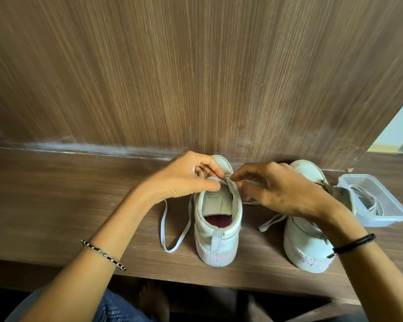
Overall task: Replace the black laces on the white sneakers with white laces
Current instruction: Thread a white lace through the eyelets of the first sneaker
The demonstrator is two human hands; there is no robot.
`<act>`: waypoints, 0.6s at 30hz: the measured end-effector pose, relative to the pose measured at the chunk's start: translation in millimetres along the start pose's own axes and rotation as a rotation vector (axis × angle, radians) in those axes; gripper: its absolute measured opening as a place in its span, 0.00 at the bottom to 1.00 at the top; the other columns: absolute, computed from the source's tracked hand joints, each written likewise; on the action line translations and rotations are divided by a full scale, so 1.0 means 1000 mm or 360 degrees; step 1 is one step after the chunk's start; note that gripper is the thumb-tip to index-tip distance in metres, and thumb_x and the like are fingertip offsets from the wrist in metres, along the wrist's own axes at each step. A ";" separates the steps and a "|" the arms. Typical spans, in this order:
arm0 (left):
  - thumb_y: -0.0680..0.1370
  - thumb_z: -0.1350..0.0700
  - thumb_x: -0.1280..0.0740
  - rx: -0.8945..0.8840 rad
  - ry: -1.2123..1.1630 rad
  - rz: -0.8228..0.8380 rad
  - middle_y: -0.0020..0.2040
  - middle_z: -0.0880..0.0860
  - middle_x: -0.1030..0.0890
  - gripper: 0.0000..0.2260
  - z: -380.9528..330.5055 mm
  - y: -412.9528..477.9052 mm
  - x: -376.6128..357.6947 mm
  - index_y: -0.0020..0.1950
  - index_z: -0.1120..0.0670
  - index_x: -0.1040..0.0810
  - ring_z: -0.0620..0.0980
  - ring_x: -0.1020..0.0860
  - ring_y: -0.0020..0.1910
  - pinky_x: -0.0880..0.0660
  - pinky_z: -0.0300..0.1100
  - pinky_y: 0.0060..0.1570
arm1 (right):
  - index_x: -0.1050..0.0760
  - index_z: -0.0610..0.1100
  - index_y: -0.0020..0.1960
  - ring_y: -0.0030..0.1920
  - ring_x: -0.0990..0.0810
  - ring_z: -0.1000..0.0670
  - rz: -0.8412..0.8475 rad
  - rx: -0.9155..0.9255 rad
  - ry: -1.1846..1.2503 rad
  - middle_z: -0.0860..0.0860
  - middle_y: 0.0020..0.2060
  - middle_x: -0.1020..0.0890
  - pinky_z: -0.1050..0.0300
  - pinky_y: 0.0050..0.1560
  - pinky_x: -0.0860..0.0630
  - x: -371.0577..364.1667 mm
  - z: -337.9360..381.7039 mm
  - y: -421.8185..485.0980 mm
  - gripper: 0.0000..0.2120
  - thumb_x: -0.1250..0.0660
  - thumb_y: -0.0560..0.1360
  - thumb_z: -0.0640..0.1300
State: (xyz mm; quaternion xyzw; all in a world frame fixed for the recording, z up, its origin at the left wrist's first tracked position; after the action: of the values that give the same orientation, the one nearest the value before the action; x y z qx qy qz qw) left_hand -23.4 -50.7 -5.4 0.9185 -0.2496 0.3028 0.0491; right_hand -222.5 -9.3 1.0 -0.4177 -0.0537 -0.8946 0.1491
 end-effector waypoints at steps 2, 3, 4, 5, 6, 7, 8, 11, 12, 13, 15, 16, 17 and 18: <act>0.71 0.56 0.23 -0.0018 0.0157 -0.0075 0.37 0.49 0.19 0.07 -0.001 -0.001 -0.001 0.46 0.45 0.14 0.44 0.26 0.36 0.29 0.41 0.40 | 0.18 0.54 0.59 0.48 0.15 0.60 -0.0021 0.0049 -0.0026 0.55 0.45 0.12 0.57 0.57 0.20 -0.001 0.001 0.001 0.09 0.33 0.81 0.46; 0.71 0.55 0.23 -0.0024 0.0267 -0.0133 0.35 0.48 0.21 0.06 -0.003 -0.003 -0.001 0.45 0.44 0.15 0.43 0.27 0.34 0.30 0.41 0.38 | 0.17 0.54 0.58 0.49 0.16 0.61 -0.0053 0.0087 -0.0075 0.57 0.46 0.12 0.61 0.56 0.21 -0.001 0.001 0.001 0.09 0.32 0.81 0.46; 0.70 0.53 0.23 -0.0037 0.0385 -0.0197 0.35 0.47 0.22 0.06 -0.005 -0.004 -0.001 0.44 0.44 0.15 0.42 0.27 0.34 0.30 0.41 0.37 | 0.16 0.53 0.57 0.49 0.17 0.63 -0.0099 0.0131 -0.0133 0.58 0.46 0.13 0.65 0.55 0.22 0.001 0.002 0.001 0.08 0.30 0.80 0.46; 0.70 0.52 0.24 -0.0061 0.0487 -0.0254 0.35 0.47 0.22 0.05 -0.007 -0.006 0.000 0.43 0.43 0.15 0.43 0.26 0.35 0.29 0.43 0.37 | 0.15 0.53 0.56 0.50 0.17 0.64 -0.0142 0.0168 -0.0178 0.59 0.47 0.13 0.67 0.54 0.23 0.002 0.002 0.001 0.07 0.29 0.79 0.46; 0.71 0.51 0.24 -0.0091 0.0558 -0.0296 0.37 0.46 0.22 0.04 -0.010 -0.007 0.000 0.43 0.43 0.16 0.44 0.25 0.37 0.28 0.44 0.38 | 0.14 0.52 0.55 0.50 0.17 0.63 -0.0175 0.0193 -0.0206 0.60 0.46 0.13 0.67 0.54 0.23 0.004 0.001 0.001 0.07 0.27 0.78 0.47; 0.71 0.51 0.25 -0.0115 0.0619 -0.0326 0.37 0.45 0.23 0.03 -0.012 -0.009 -0.001 0.42 0.42 0.16 0.43 0.25 0.39 0.29 0.44 0.39 | 0.13 0.52 0.54 0.50 0.17 0.62 -0.0197 0.0212 -0.0228 0.59 0.46 0.13 0.66 0.54 0.22 0.006 0.001 0.001 0.07 0.26 0.77 0.48; 0.72 0.50 0.25 -0.0131 0.0689 -0.0354 0.38 0.43 0.25 0.02 -0.014 -0.010 -0.001 0.42 0.42 0.16 0.42 0.26 0.40 0.30 0.42 0.38 | 0.13 0.52 0.53 0.49 0.16 0.61 -0.0213 0.0229 -0.0247 0.59 0.46 0.13 0.64 0.54 0.21 0.006 0.000 0.001 0.07 0.25 0.77 0.49; 0.73 0.48 0.26 -0.0180 0.0895 -0.0460 0.38 0.41 0.27 0.01 -0.017 -0.012 -0.003 0.42 0.43 0.17 0.35 0.29 0.41 0.37 0.36 0.37 | 0.13 0.53 0.52 0.47 0.16 0.60 -0.0287 0.0283 -0.0310 0.58 0.44 0.13 0.62 0.52 0.21 0.006 -0.001 0.002 0.06 0.24 0.76 0.47; 0.73 0.48 0.27 -0.0194 0.0931 -0.0491 0.39 0.41 0.27 0.01 -0.017 -0.012 -0.004 0.42 0.43 0.17 0.35 0.30 0.40 0.37 0.37 0.36 | 0.13 0.53 0.51 0.47 0.16 0.59 -0.0324 0.0300 -0.0323 0.58 0.44 0.13 0.61 0.51 0.21 0.006 -0.001 0.002 0.06 0.24 0.75 0.47; 0.73 0.48 0.27 -0.0201 0.0956 -0.0517 0.39 0.42 0.27 0.02 -0.016 -0.013 -0.006 0.41 0.43 0.18 0.36 0.30 0.39 0.37 0.39 0.36 | 0.13 0.54 0.51 0.46 0.16 0.59 -0.0351 0.0310 -0.0331 0.58 0.44 0.13 0.59 0.51 0.19 0.005 -0.001 0.002 0.06 0.24 0.75 0.47; 0.73 0.48 0.28 -0.0195 0.0991 -0.0536 0.41 0.43 0.26 0.02 -0.016 -0.013 -0.007 0.41 0.43 0.19 0.38 0.29 0.39 0.37 0.40 0.36 | 0.13 0.56 0.50 0.45 0.15 0.59 -0.0385 0.0324 -0.0358 0.59 0.43 0.13 0.54 0.48 0.17 0.004 -0.001 0.001 0.06 0.25 0.74 0.49; 0.73 0.47 0.28 -0.0185 0.0992 -0.0529 0.41 0.42 0.26 0.01 -0.015 -0.012 -0.007 0.42 0.43 0.19 0.37 0.29 0.39 0.38 0.39 0.35 | 0.13 0.56 0.50 0.44 0.15 0.59 -0.0394 0.0331 -0.0369 0.59 0.43 0.13 0.53 0.46 0.17 0.005 0.000 0.001 0.05 0.25 0.75 0.49; 0.73 0.47 0.28 -0.0170 0.0978 -0.0512 0.41 0.42 0.26 0.02 -0.015 -0.012 -0.007 0.43 0.42 0.19 0.36 0.29 0.39 0.38 0.38 0.35 | 0.14 0.57 0.50 0.44 0.15 0.59 -0.0395 0.0334 -0.0375 0.60 0.42 0.13 0.53 0.45 0.17 0.005 0.001 0.000 0.05 0.26 0.75 0.50; 0.72 0.47 0.28 -0.0146 0.0953 -0.0485 0.41 0.41 0.26 0.03 -0.014 -0.012 -0.006 0.44 0.41 0.19 0.34 0.29 0.38 0.39 0.37 0.35 | 0.14 0.57 0.50 0.43 0.16 0.60 -0.0389 0.0334 -0.0380 0.59 0.41 0.13 0.53 0.45 0.16 0.005 0.002 -0.001 0.06 0.27 0.75 0.50</act>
State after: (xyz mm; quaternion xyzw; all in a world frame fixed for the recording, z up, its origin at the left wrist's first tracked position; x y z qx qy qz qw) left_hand -29.3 -34.2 3.2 0.8123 -0.0972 0.5368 0.2064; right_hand -224.4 -9.1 6.2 -0.4935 -0.2142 -0.8397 0.0746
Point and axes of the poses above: each hand's wrist, its own y-axis towards the middle knuckle, its own x-axis out of the back of the hand, z = x × y, the point moved 3 cm from there along y, towards the middle knuckle
